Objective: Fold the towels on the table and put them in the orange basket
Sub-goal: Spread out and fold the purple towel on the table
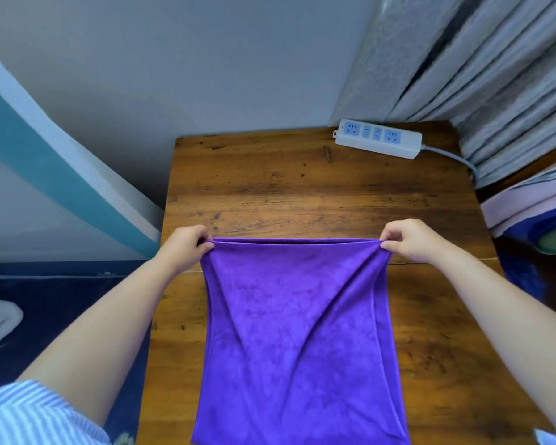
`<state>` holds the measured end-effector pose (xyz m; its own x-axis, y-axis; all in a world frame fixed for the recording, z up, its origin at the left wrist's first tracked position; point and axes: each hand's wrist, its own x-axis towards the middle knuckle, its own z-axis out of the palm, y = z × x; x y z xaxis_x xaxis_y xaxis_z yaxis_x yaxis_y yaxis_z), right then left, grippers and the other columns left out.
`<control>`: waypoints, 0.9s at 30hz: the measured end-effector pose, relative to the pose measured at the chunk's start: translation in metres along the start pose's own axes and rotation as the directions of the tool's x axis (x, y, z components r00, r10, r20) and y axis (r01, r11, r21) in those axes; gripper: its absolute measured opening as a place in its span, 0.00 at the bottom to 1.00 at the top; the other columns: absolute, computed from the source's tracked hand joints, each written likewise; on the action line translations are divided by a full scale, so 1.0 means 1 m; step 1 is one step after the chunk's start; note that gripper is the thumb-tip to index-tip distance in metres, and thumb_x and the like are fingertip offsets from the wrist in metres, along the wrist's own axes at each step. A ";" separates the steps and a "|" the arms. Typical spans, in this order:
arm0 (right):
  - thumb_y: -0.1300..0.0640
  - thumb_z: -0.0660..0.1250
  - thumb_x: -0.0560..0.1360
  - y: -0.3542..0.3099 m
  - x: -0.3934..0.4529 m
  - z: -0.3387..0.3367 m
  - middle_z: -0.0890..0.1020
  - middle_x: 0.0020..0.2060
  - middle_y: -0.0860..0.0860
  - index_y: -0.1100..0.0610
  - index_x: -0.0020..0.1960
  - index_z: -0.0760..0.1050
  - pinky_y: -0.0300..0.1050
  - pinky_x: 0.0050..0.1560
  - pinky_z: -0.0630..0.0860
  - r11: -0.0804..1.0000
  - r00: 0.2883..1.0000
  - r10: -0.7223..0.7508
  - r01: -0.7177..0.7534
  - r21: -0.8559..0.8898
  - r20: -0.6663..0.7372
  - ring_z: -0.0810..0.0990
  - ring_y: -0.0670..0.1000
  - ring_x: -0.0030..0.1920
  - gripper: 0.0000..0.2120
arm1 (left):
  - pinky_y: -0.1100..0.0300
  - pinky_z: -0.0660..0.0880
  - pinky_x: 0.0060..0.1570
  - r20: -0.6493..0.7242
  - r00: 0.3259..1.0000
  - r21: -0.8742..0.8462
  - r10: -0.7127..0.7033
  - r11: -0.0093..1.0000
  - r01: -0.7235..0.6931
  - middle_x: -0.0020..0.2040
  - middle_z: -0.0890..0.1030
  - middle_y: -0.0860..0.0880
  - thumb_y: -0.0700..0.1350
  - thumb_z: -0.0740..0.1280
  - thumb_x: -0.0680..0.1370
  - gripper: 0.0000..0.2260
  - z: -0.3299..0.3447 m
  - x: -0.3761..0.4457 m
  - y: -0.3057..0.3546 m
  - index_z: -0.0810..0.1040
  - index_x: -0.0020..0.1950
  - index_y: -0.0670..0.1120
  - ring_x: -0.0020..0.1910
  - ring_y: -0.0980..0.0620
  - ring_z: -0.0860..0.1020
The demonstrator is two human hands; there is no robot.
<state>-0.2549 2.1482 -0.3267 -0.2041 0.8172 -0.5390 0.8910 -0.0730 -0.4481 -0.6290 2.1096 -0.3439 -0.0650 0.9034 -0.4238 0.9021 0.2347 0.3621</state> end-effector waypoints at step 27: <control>0.70 0.60 0.70 -0.123 -0.250 -0.056 0.80 0.52 0.65 0.63 0.53 0.79 0.49 0.50 0.73 0.959 0.647 -0.205 -0.016 -0.282 -0.734 0.77 0.63 0.55 0.15 | 0.51 0.73 0.49 -0.590 0.796 0.218 0.138 0.976 -0.007 0.53 0.76 0.38 0.37 0.55 0.77 0.13 -0.138 -0.239 0.066 0.76 0.54 0.37 0.53 0.38 0.77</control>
<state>-0.2911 1.9846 -0.0965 -0.0166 0.9636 0.2668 0.9724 0.0777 -0.2200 -0.6127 1.9587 -0.1037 -0.1791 0.9628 0.2022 0.9739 0.1443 0.1754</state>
